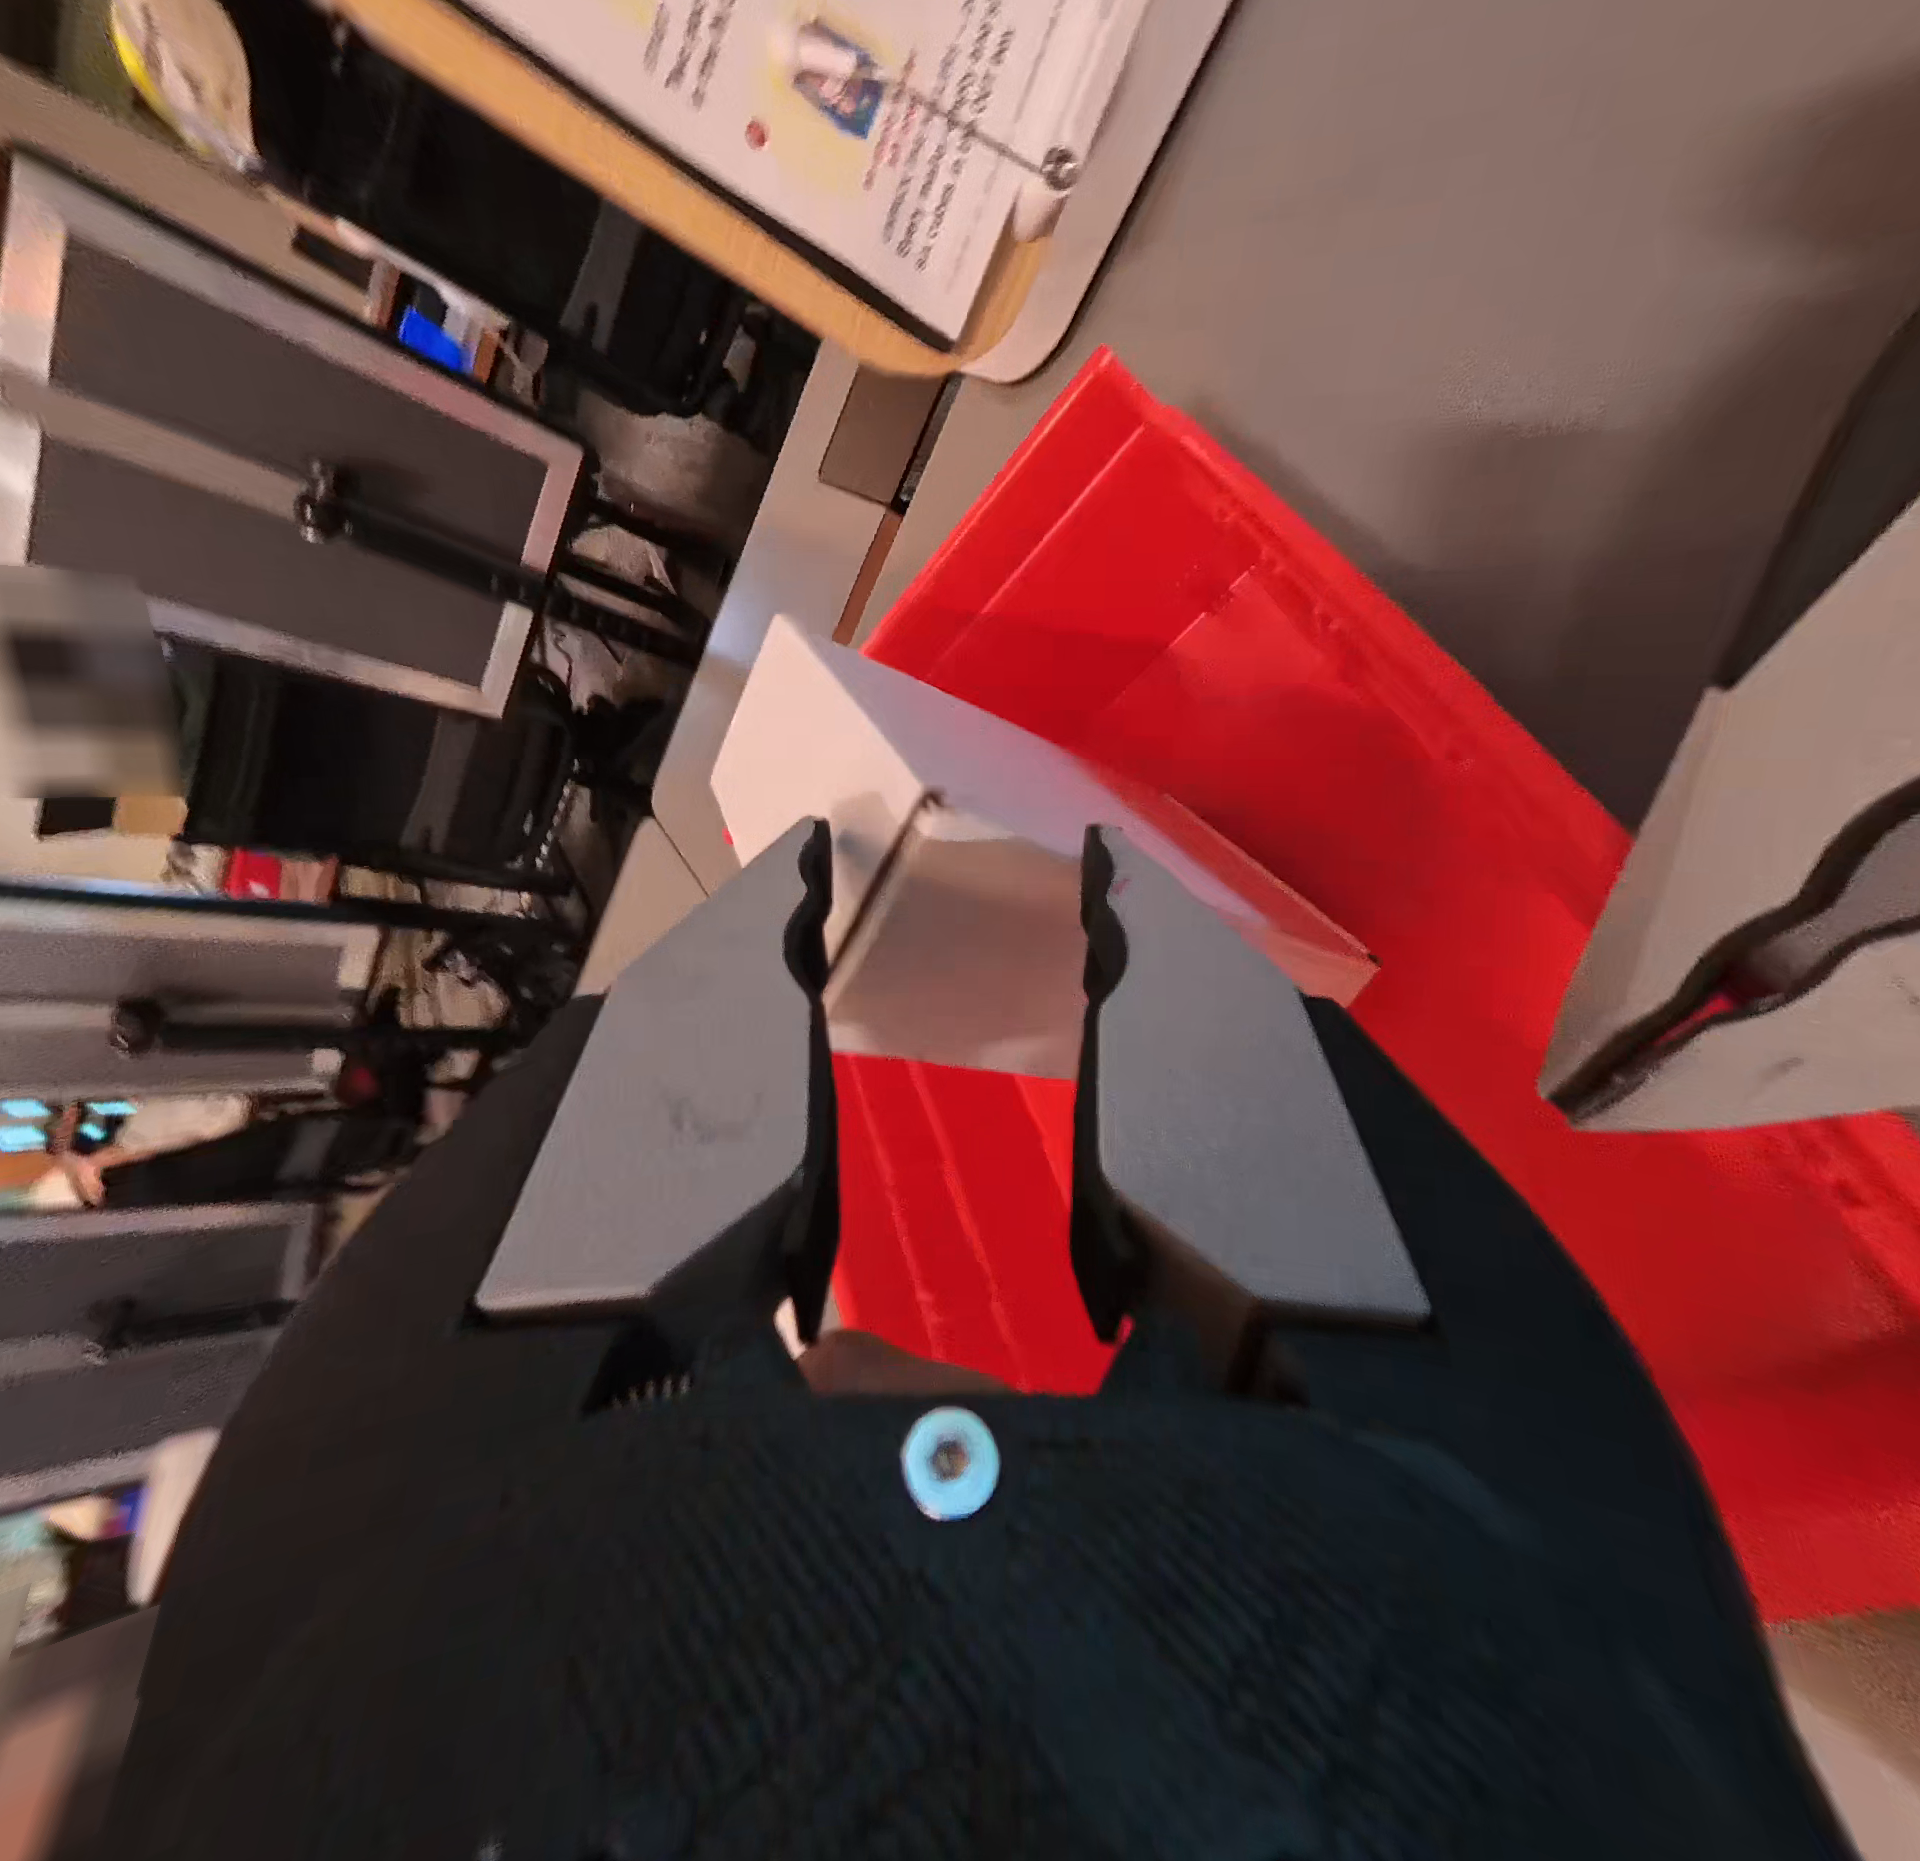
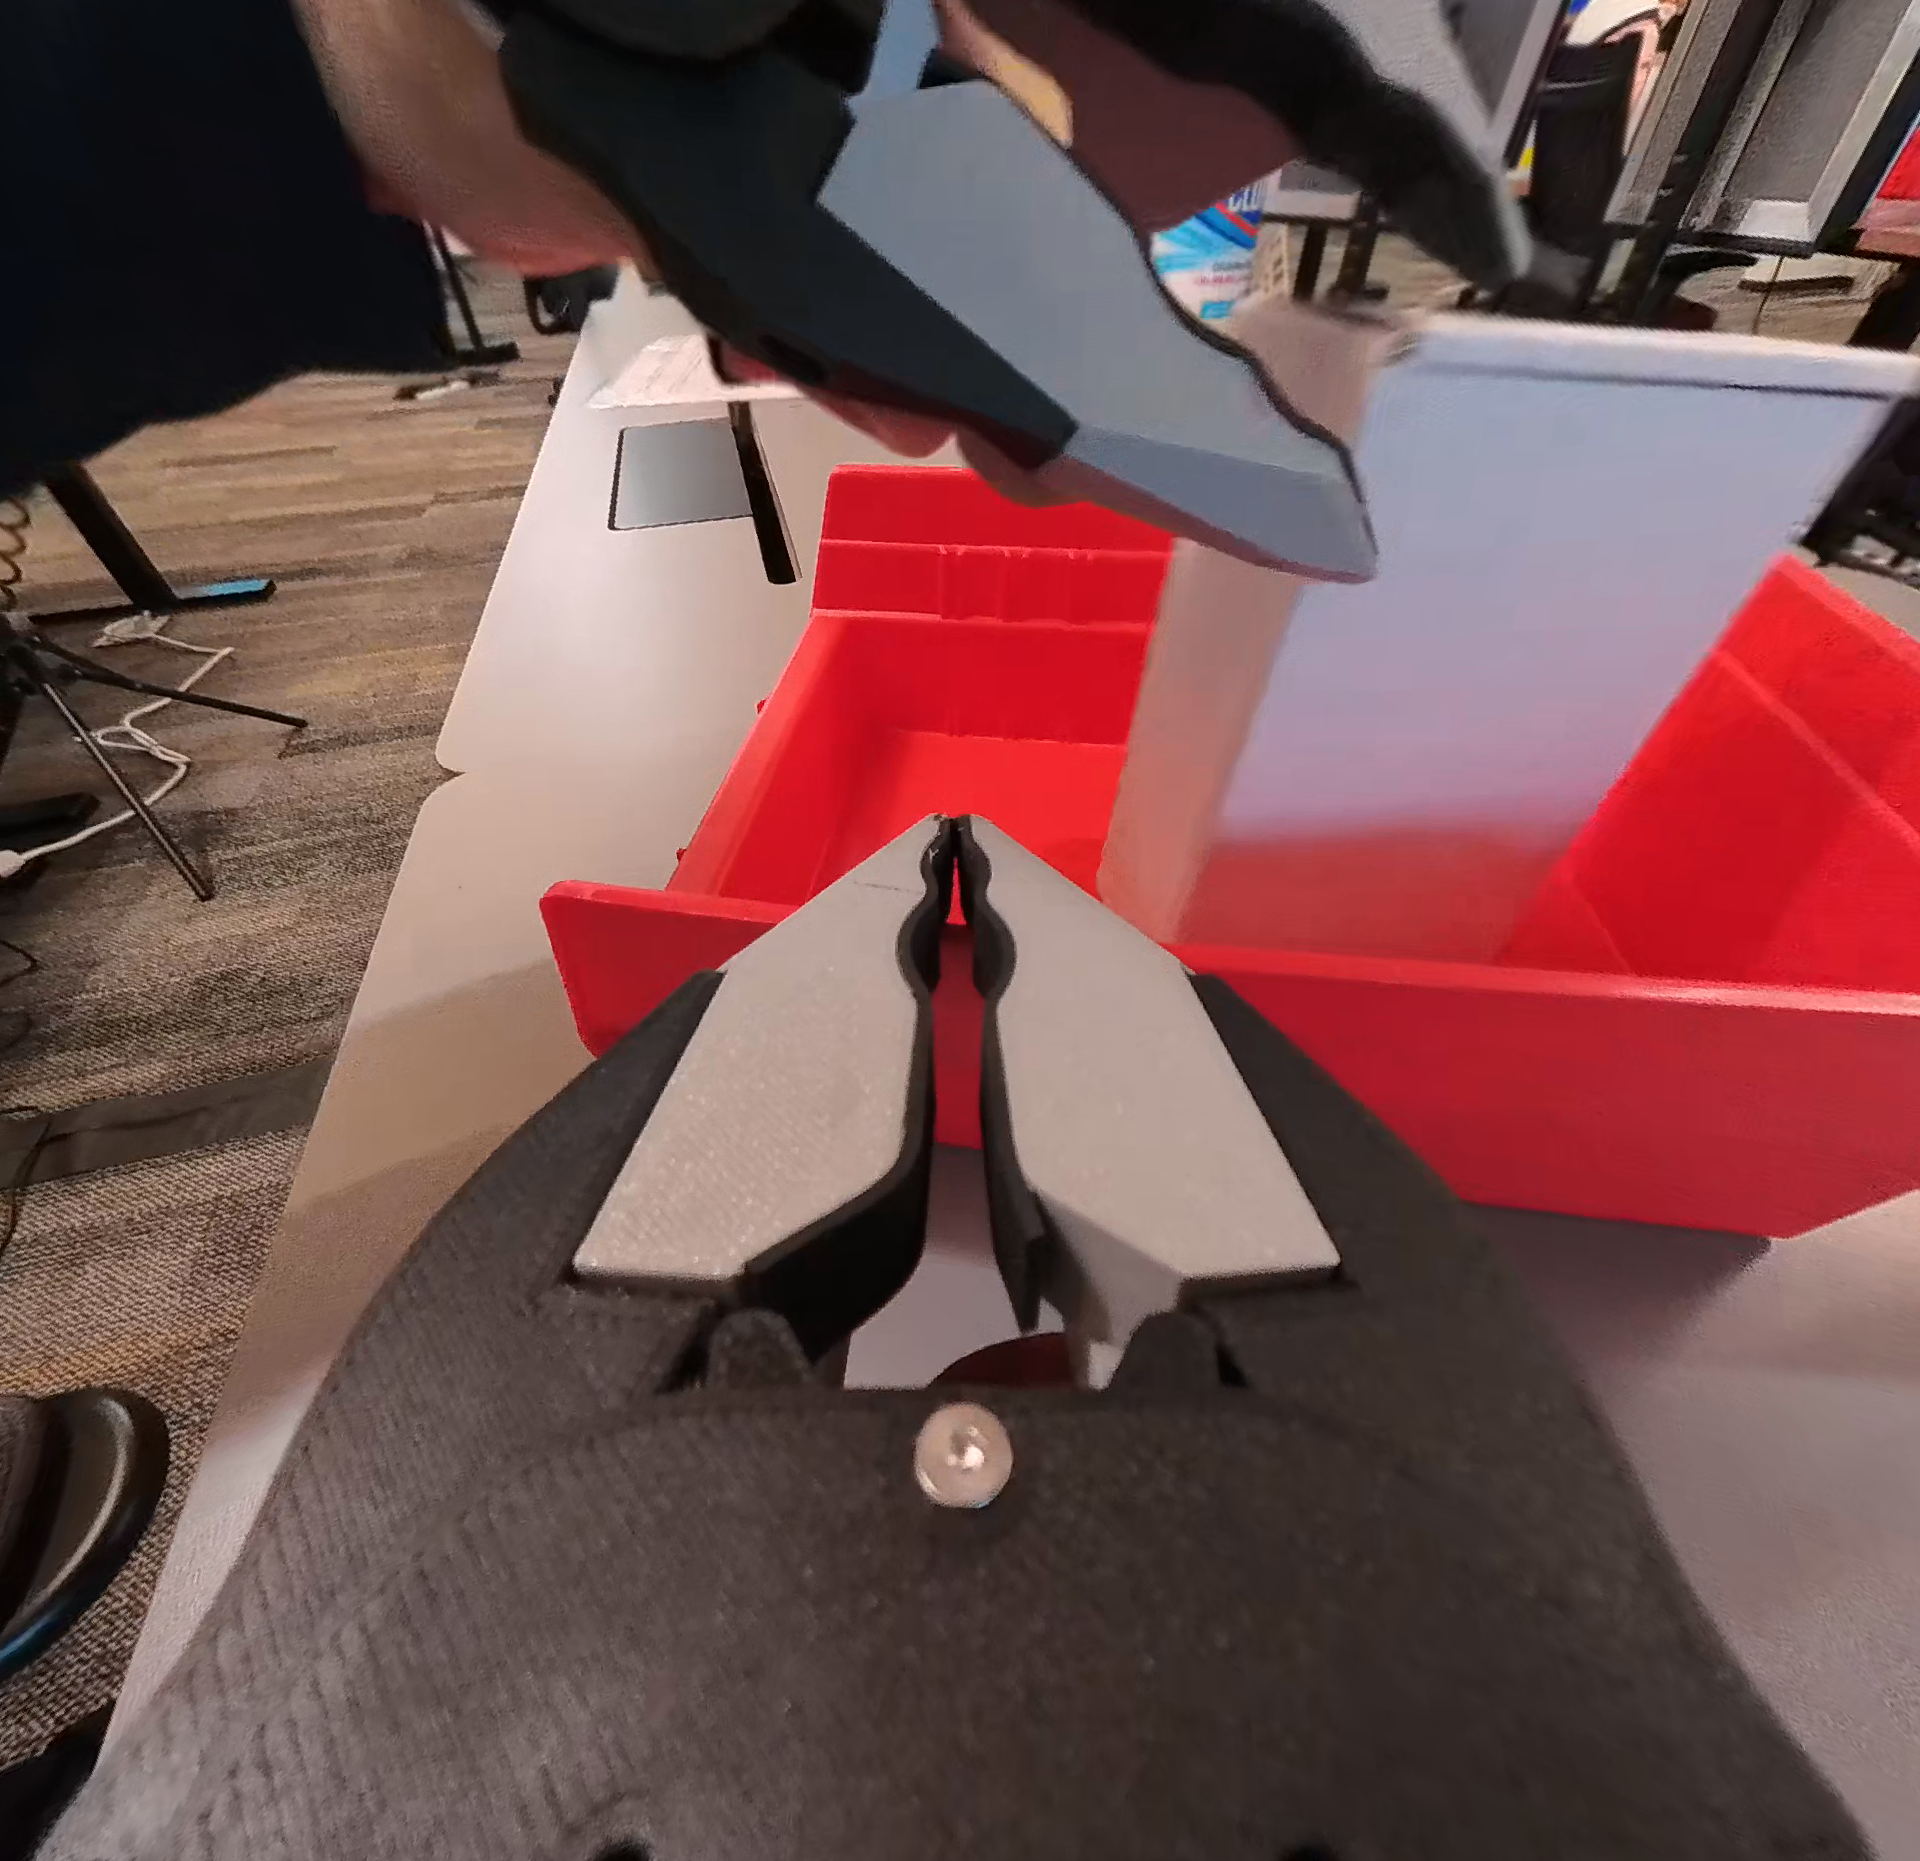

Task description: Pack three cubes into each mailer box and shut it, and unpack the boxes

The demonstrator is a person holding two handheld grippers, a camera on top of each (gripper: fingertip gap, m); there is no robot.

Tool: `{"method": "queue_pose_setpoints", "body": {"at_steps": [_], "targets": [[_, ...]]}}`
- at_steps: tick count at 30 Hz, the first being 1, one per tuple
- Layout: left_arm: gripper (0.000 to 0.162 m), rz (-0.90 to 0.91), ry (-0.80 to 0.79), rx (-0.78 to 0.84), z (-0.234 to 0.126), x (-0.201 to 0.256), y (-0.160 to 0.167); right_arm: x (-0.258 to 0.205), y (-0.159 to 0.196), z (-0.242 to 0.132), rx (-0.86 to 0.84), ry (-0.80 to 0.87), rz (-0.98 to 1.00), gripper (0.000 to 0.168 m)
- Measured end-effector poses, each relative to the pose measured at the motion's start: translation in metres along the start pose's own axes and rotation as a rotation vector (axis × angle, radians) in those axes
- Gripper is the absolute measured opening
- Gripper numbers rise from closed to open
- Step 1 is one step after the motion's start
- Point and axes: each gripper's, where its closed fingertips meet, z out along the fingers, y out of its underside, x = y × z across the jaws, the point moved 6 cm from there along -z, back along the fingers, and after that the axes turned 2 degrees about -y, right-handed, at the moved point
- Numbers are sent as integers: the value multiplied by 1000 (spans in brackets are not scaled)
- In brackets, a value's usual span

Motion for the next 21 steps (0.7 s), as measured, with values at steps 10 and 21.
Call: {"method": "queue_pose_setpoints", "body": {"at_steps": [10,21], "targets": [[63,-628,-135,81,-18,-12,13,-1,0,1,2,2,1,0],[62,-636,-138,-206,11,2,22,-4,-1,-4,26,10,-42,0]]}}
